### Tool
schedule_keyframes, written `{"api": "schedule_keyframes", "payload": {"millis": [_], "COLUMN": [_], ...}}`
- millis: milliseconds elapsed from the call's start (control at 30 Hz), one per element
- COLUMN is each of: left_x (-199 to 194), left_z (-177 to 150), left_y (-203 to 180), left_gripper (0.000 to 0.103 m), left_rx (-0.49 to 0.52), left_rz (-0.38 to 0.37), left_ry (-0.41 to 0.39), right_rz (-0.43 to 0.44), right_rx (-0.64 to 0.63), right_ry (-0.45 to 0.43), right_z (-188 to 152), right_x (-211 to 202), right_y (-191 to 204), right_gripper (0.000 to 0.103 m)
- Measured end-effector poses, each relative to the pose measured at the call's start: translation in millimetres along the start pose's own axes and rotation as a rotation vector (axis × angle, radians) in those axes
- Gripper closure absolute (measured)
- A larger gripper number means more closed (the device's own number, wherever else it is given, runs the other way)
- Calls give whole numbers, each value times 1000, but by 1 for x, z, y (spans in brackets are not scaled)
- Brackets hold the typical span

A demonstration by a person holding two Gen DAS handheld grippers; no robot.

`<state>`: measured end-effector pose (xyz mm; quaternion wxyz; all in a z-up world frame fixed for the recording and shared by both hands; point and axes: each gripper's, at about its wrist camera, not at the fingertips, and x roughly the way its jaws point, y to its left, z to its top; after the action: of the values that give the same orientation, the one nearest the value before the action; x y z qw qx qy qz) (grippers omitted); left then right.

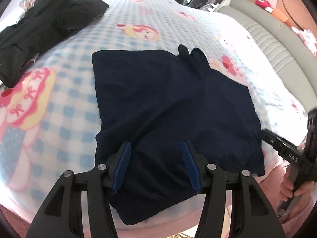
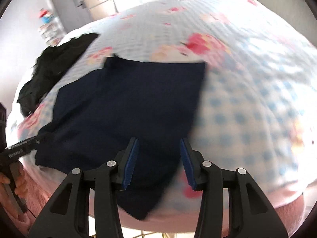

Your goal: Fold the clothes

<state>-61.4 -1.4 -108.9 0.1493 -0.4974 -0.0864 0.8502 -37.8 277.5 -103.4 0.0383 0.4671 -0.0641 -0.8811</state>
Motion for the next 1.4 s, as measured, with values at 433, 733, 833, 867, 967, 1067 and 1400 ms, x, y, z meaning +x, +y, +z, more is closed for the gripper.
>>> {"api": "schedule_keyframes", "payload": {"millis": [433, 733, 833, 867, 967, 1067, 1400], "left_x": [-28, -15, -6, -11, -27, -33, -10], "left_z": [-20, -26, -30, -31, -30, -32, -35], "left_y": [44, 9, 25, 31, 34, 30, 17], "left_gripper": [47, 47, 47, 47, 47, 47, 46], "left_rx": [-165, 4, -53, -82, -87, -75, -29], "left_rz": [-96, -9, 63, 41, 51, -19, 102], "left_ry": [-105, -44, 2, -13, -70, -94, 11], "right_rz": [-44, 4, -78, -78, -99, -88, -83], "right_rx": [47, 82, 67, 80, 114, 110, 69], "right_ry": [21, 60, 120, 112, 86, 65, 134], "right_z": [-27, -45, -56, -57, -58, -58, -64], "right_x": [-10, -18, -6, -9, -19, -27, -7], "right_y": [-17, -28, -30, -31, -38, -37, -23], "right_gripper": [59, 59, 59, 59, 59, 59, 58]}}
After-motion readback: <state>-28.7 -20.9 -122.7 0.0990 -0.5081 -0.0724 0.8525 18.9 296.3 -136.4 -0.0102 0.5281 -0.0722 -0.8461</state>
